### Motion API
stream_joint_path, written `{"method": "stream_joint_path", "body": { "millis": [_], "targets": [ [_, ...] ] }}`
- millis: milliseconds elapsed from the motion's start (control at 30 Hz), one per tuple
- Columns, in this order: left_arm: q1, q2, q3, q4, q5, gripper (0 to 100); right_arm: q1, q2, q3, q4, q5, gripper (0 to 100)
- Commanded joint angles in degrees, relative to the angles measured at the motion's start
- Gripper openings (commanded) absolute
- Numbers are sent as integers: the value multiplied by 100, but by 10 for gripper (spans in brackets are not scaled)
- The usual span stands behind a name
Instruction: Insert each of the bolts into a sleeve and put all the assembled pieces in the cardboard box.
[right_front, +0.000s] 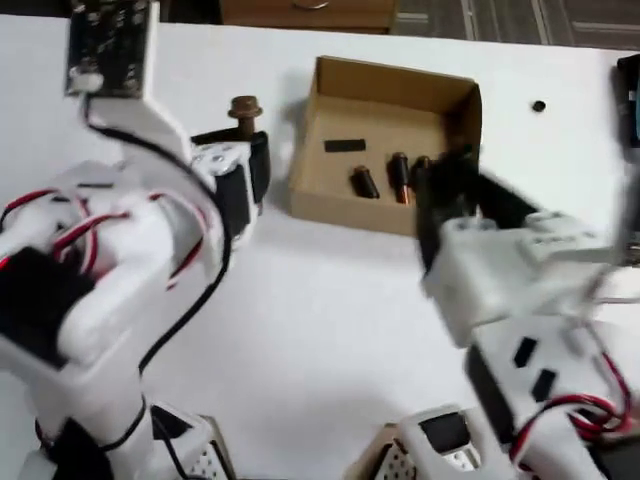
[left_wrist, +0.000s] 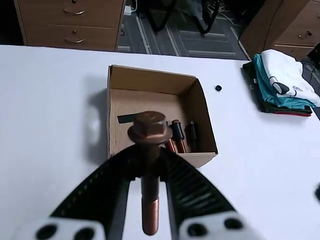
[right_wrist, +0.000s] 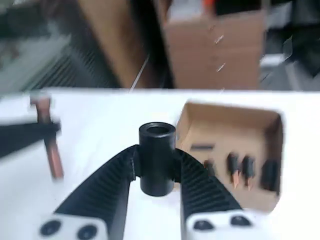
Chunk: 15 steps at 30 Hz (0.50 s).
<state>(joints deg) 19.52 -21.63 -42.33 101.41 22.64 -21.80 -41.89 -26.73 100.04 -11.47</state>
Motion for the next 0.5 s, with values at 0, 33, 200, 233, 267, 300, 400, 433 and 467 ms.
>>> {"method": "stream_joint_path", "body": {
  "millis": [0, 33, 200, 233, 267, 300, 400, 433, 467],
  "targets": [
    [44, -220, -171, 79, -35, 20, -549, -479, 862, 22, 9, 20],
    [44, -229, -171, 79, -35, 20, -611, -593, 1090, -31, 9, 20],
    [53, -211, -163, 79, 0, 20, -1033, -1235, 2277, -224, 35, 20],
    [53, -211, -163, 79, 9, 20, -1156, -1367, 2532, -312, 44, 20],
    [53, -211, -163, 79, 9, 20, -1288, -1508, 2787, -444, 44, 20],
    [44, -211, -163, 79, 18, 20, -1402, -1648, 3059, -602, 44, 20],
    [9, -220, -66, 53, 18, 20, -1736, -2053, 3842, -1147, 44, 19],
    [9, -229, 22, 44, 18, 20, -1815, -2167, 4088, -1323, 44, 19],
    [9, -246, 101, 44, 18, 20, -1895, -2281, 4334, -1508, 44, 19]
  ]
}}
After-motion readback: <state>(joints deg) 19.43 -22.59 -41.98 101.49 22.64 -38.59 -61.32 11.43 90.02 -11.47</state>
